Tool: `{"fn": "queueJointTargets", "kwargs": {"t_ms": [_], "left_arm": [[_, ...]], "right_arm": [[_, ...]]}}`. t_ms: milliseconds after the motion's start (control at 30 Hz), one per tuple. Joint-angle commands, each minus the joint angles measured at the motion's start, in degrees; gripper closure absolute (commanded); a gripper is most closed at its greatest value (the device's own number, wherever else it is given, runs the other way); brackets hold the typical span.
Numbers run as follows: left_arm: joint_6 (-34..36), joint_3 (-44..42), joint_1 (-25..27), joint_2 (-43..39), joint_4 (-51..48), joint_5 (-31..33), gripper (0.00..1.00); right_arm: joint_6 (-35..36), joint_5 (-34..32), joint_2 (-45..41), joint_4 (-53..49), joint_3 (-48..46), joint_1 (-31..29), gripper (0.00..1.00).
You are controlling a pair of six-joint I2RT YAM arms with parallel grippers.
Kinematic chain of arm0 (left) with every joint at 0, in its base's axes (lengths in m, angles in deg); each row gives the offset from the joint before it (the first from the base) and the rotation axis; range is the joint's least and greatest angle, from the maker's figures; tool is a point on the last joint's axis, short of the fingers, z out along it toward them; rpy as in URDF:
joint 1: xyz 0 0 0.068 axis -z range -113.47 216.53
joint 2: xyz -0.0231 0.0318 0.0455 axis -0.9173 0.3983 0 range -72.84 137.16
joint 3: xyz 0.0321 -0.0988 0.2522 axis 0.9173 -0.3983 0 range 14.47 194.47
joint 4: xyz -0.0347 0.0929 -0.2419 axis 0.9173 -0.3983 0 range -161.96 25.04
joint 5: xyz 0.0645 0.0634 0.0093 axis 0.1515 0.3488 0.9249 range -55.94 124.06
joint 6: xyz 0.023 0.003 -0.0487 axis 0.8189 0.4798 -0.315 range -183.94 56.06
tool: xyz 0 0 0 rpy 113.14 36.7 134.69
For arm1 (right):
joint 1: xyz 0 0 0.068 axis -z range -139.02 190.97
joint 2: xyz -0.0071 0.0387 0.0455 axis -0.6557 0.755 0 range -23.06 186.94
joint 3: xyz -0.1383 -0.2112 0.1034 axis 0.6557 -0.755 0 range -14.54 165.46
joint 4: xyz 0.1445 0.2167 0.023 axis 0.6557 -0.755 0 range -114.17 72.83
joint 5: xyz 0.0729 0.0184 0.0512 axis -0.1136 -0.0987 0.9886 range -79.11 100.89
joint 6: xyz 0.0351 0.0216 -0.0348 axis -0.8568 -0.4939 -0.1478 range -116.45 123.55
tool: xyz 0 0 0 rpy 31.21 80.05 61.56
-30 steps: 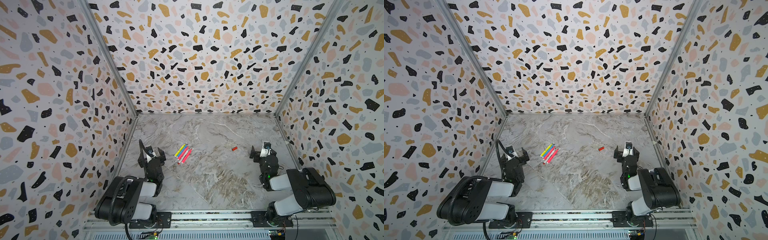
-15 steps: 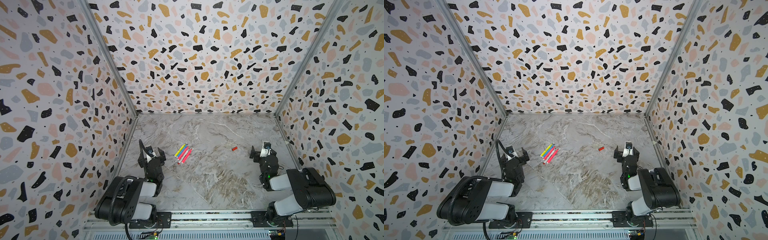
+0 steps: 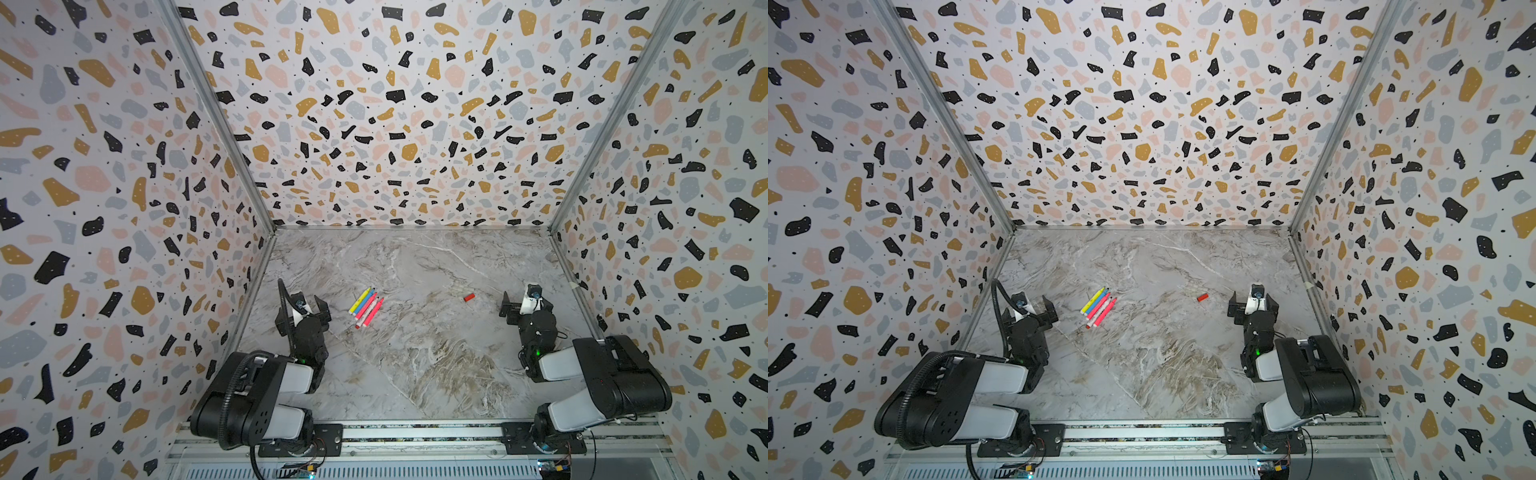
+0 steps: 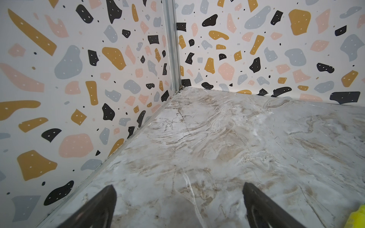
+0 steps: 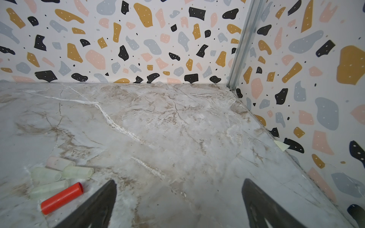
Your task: Insert the pens into the pen caps
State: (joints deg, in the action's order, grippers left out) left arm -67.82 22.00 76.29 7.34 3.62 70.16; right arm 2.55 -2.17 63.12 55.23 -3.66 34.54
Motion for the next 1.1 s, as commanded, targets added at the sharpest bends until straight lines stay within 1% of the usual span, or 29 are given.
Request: {"fn": "queueJointTargets", "kwargs": {"t_ms": [0,100,167,200,233,267,300,367,400,433,467,500,533,567,633,667,733,767,833,900,933,1000,1067], "left_arm": [[-0.38,0.91,-0.44,0.31,2.27,1.21,0.0],[-0.54,0.5,-0.53,-0.35,2.44,0.93,0.07],[-0.88,-0.16,-0.32,-1.7,3.01,1.93,0.07],[-0.49,0.0,0.1,-3.0,1.11,1.41,0.07],[0.14,0.29,0.86,-4.13,-0.37,1.26,0.08],[0.54,0.86,2.34,-5.26,-1.12,4.96,0.08],[0.7,2.4,3.93,-7.16,-5.49,8.9,0.07],[0.84,7.65,5.54,-11.92,-17.93,10.71,0.07],[-1.92,9.58,6.04,-13.39,-22.3,12.98,0.05],[-5.45,11.7,6.2,-15.25,-26.92,13.41,0.02],[-8.81,13.48,6.38,-16.8,-31.17,12.96,0.0],[-12.07,14.97,6.41,-17.84,-34.53,11.91,0.0],[-14.57,16.6,6.39,-18.72,-37.58,10.31,0.0],[-17.66,17.92,6.41,-19.02,-40.13,10.15,0.0],[-26.45,21.36,6.15,-18.92,-47.82,12.07,0.0],[-26.25,23.89,5.65,-18.93,-52.94,7.8,0.0],[-23.46,26.82,5.25,-18.76,-57.59,-3.9,0.0],[-23.45,27.24,5.32,-18.6,-58.14,-8.67,0.0],[-24.08,28.46,5.43,-17.6,-60.59,-17.66,0.03],[-24.38,30.09,6.14,-15.64,-64.24,-24.04,0.07],[-24.12,30.88,6.86,-14.43,-66.26,-27.09,0.09],[-23.39,31.77,9.21,-12.17,-68.95,-31.92,0.11],[-22.59,32.06,12.27,-10.36,-70.62,-34.51,0.11]], "right_arm": [[-0.58,0.14,-0.94,0.09,0.31,0.09,0.01],[-0.54,0.1,-1.07,0.15,0.25,0.02,0.01],[0.06,0.71,-1.56,1.19,-0.13,0.08,0.01],[0.75,1.55,-3.47,0.18,-0.08,-0.25,0.01],[1.95,1.37,-7.31,-3.91,0.46,-1.28,0.01],[3.52,-0.12,-12.3,-8.95,1.4,-3.04,0.01],[4.28,-0.64,-16.59,-12.06,1.79,-4.25,0.01],[3.96,2.95,-25.83,-18.5,3.48,-5.36,0.01],[3.23,4.57,-29.29,-22.26,5.04,-5.56,0.01],[0.58,5.84,-32.36,-26.9,7.2,-5.68,0.01],[-7.29,4.84,-34.95,-33.14,9.82,-5.58,0.01],[-17.09,2.27,-36.8,-40.87,12.21,-5.5,0.01],[-28.44,-1.59,-38.65,-51.27,14.42,-5.43,0.01],[-36.57,-3.36,-40.34,-57.44,15.15,-5.01,0.01],[-30.17,10.41,-43.37,-53.77,13.5,-2.88,0.01],[-31.32,10.88,-44.57,-55.08,13.4,-3.45,0.01],[-31.85,9.38,-45.7,-57.47,13.68,-4.56,0.01],[-31.38,8.47,-46.02,-58.56,13.91,-5.08,0.01],[-27.47,10.05,-45.56,-61.31,15.73,-5.47,0.01],[-26.8,11.43,-43.34,-66.8,19.19,-5.56,0.01],[-25.4,13.92,-41.58,-70.19,21.73,-5.52,0.01],[-23.11,19.08,-38.52,-73.9,24.76,-5.56,0.01],[-21.4,24.78,-35.96,-75.63,26.68,-5.6,0.01]]}}
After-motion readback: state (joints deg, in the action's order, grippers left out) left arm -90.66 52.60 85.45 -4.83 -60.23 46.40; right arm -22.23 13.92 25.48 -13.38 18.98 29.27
